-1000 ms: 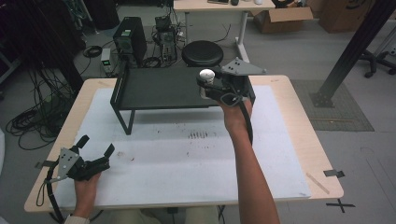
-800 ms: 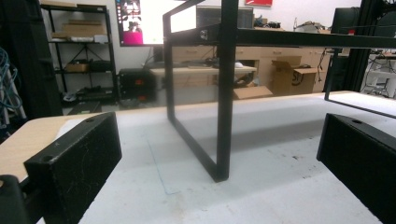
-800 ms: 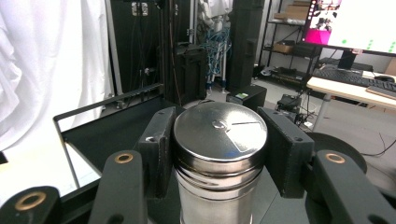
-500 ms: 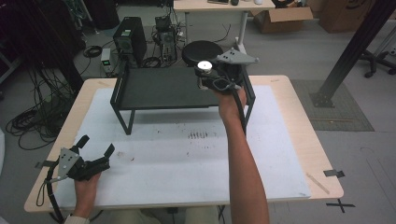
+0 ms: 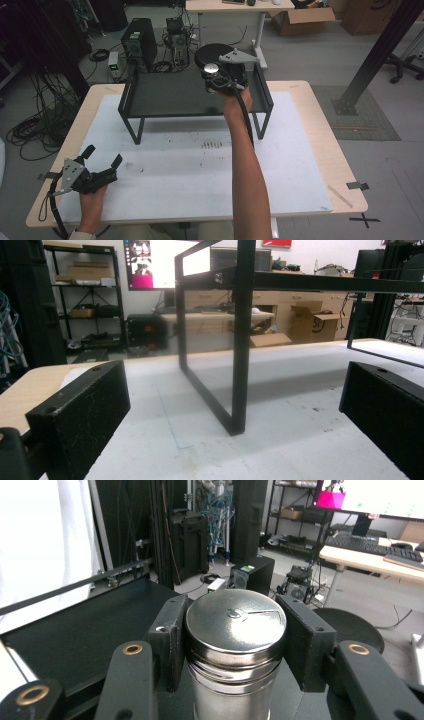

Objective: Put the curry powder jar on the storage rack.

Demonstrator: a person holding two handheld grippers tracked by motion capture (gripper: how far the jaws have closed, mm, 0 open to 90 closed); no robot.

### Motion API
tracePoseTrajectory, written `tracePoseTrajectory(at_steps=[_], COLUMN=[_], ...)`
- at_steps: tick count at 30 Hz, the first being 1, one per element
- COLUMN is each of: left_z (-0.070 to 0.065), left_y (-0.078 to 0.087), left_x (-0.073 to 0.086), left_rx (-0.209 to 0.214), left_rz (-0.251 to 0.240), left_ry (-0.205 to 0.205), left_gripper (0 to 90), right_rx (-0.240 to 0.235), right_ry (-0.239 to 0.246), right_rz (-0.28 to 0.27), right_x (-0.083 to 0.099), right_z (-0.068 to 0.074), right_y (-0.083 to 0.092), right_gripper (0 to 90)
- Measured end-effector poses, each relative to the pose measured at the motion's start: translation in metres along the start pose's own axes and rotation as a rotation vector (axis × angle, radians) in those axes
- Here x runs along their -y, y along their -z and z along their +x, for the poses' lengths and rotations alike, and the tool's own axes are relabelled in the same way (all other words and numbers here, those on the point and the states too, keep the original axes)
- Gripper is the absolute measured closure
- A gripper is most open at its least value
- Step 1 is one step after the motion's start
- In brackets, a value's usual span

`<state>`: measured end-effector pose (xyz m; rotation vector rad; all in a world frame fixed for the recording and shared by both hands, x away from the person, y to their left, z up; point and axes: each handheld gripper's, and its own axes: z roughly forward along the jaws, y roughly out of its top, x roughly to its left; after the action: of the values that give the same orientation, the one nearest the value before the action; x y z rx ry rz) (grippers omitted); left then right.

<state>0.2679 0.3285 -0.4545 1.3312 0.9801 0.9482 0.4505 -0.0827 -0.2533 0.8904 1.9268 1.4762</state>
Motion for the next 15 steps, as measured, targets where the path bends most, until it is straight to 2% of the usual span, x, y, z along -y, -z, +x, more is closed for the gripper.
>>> tracePoseTrajectory(at_steps=[15], left_z=[0.000], left_y=[0.000], left_x=[0.000], left_rx=[0.001], left_rz=[0.003], left_ry=[-0.004], left_gripper=[0.3], right_rx=[0.032], right_ry=[-0.057], right_rz=[0.067], right_x=[0.020], right_z=[-0.007], right_y=[-0.030], right_gripper=[49.1])
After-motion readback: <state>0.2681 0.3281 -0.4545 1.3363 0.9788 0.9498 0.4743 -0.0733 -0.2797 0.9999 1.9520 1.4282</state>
